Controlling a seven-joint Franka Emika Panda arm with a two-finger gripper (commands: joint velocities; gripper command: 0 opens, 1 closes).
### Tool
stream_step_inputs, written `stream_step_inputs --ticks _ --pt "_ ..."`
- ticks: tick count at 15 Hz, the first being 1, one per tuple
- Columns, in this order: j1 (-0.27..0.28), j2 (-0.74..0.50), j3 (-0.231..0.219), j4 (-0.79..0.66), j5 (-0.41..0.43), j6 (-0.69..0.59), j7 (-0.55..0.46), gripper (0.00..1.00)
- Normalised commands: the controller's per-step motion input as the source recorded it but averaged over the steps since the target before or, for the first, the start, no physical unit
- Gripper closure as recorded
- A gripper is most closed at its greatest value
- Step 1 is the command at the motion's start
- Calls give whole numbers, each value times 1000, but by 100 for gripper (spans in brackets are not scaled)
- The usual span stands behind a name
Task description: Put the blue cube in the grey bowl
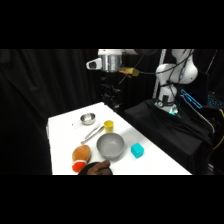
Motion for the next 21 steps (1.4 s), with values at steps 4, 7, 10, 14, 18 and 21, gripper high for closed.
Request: stream_step_inputs --ticks 4,7,10,14,18,21 --pt "12 -77 38 -73 48 16 63 0" --pt "61 -201 91 -228 41 97 211 0" --pt "101 -218 121 -340 55 234 280 0" --pt "93 -107 112 -318 57 355 265 0" --pt "62 60 80 -212 28 427 230 0" --pt "42 180 63 -136 -132 490 294 0"
